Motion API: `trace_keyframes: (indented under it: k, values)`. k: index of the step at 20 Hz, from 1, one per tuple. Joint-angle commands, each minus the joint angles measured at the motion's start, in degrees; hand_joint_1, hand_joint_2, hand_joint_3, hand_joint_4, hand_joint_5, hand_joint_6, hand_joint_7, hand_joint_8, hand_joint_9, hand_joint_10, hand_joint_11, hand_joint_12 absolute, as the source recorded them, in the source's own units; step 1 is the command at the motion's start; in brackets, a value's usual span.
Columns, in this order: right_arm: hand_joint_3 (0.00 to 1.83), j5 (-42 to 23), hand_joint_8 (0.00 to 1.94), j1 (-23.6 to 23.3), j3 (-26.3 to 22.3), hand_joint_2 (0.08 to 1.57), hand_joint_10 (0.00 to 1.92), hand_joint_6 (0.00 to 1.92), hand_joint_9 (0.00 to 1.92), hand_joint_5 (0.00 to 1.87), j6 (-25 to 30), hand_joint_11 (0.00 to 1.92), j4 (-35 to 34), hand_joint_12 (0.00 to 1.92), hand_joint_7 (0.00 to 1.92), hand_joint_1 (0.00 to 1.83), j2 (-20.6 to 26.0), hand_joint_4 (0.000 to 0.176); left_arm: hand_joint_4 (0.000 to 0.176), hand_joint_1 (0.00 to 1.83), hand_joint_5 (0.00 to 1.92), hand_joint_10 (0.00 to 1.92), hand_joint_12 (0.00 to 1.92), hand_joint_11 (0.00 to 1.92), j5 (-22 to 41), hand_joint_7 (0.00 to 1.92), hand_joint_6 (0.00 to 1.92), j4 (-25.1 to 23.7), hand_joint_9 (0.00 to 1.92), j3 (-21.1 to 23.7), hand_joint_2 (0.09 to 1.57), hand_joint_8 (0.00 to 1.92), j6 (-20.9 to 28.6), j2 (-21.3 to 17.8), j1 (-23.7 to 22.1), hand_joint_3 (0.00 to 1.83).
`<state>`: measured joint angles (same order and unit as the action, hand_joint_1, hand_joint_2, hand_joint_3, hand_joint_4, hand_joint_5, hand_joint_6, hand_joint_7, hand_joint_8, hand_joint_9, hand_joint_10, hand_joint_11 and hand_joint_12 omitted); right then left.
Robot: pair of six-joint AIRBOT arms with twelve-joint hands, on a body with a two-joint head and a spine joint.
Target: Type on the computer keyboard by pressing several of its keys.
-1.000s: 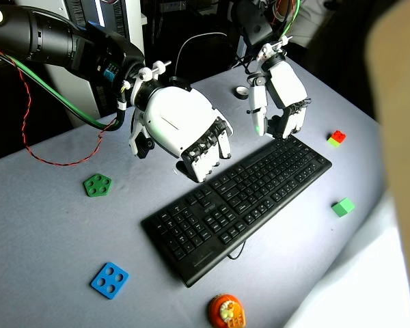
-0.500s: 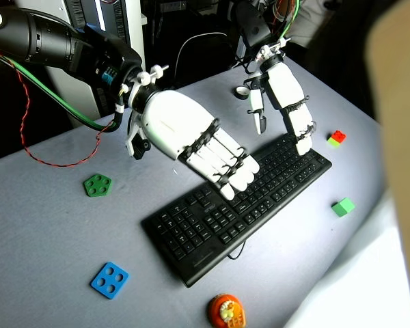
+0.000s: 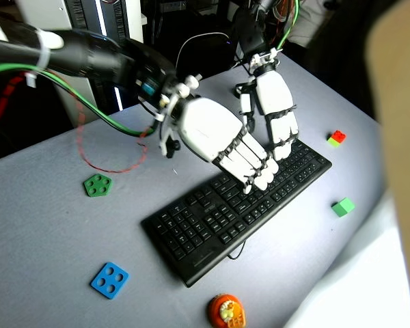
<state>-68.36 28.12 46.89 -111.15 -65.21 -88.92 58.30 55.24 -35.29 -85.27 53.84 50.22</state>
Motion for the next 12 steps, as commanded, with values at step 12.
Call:
trace_keyframes:
  k: [12]
  values:
    - [0.00, 3.13, 0.06, 0.47, 11.87, 1.34, 1.02, 0.08, 0.07, 0.37, 4.65, 0.00, 8.23, 1.40, 0.46, 0.80, -8.04, 0.000, 0.009, 1.00, 0.22, 0.01, 1.11, 0.00, 4.88, 0.20, 0.01, -2.67, 0.26, -1.34, 1.31, 0.00, -0.26, 0.15, 0.12, 0.00]
